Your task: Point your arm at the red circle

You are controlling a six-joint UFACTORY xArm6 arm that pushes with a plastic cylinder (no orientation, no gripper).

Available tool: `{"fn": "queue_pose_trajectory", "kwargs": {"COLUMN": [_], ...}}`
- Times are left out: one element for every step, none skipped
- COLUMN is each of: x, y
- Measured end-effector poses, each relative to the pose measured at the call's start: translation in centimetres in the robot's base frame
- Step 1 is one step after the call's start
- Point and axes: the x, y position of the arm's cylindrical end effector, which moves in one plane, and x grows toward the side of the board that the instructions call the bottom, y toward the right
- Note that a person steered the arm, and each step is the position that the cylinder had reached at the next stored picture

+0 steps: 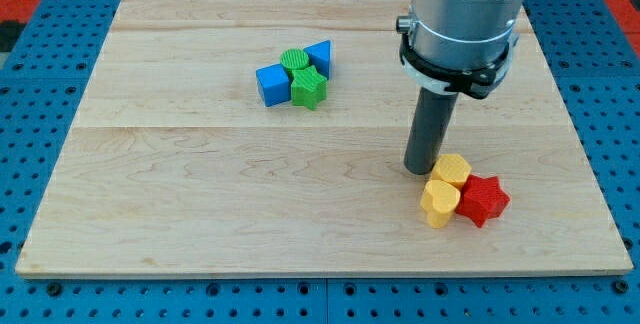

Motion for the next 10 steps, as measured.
{"fn": "queue_pose_trajectory", "kwargs": {"x": [0.0, -5.4, -11.9, -18.0, -23.0, -29.3, -30.8, -30.8, -30.7, -30.7], "y": [0.7, -1.7, 3.6, 9.5, 13.1, 14.6, 14.4, 3.8, -6.8, -15.6]}}
